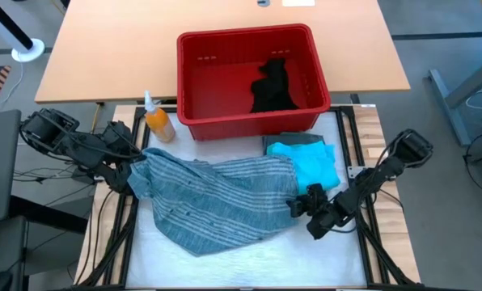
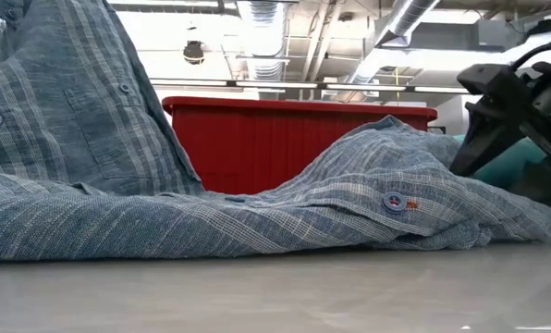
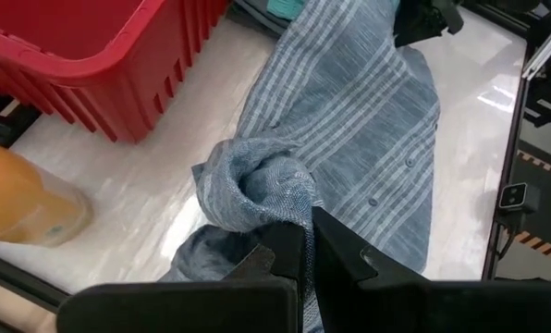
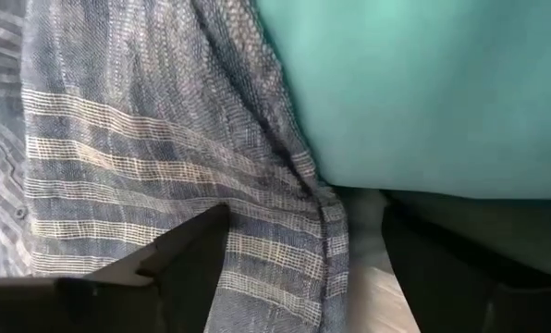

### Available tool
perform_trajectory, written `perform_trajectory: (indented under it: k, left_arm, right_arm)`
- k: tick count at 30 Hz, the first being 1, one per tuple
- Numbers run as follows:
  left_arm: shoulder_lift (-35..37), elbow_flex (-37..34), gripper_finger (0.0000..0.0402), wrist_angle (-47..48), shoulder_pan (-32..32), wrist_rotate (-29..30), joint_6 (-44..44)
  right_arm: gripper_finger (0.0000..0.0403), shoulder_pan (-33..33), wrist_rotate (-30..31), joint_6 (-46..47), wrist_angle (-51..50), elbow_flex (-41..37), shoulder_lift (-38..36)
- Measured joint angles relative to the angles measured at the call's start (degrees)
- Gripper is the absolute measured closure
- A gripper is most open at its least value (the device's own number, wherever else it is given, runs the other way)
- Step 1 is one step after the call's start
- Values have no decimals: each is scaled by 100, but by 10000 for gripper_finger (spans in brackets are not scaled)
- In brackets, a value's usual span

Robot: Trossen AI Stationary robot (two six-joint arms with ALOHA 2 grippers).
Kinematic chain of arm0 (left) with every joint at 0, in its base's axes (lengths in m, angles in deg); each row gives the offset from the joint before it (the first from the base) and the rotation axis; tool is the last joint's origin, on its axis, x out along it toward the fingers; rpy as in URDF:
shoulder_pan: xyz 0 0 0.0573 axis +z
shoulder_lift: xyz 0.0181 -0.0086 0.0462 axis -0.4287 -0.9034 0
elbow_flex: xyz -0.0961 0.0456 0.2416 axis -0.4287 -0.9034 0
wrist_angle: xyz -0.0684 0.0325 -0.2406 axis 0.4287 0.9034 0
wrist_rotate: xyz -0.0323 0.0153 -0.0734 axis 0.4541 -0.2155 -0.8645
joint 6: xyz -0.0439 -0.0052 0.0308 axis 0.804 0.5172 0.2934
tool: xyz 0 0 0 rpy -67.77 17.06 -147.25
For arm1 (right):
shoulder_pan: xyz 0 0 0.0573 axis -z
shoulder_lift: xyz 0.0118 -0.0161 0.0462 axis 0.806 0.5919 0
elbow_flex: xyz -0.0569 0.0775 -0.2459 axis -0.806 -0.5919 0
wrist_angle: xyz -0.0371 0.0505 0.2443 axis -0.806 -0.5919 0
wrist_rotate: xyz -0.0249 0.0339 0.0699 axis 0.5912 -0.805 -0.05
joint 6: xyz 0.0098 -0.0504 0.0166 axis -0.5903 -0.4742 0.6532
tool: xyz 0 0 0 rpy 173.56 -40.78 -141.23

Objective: Fold Laundry from Bin
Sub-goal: Fold the blue patterned polo shirt

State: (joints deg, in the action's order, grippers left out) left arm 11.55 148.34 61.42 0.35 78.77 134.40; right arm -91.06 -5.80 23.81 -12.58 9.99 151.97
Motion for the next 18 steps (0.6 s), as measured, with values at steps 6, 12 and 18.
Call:
perform_trajectory:
  k: [6,12,18]
  left_arm:
    - [0,0,401,1,0,42,-70]
    - [-1,0,401,1,0,150,-173]
    - [0,0,401,1,0,141,-117]
  right_arm:
    - [95,245,35,-564,1255,0,351]
    - [102,460,52,-1441,2108,58,418]
    - [105,526,28,-2000,2107,272,235]
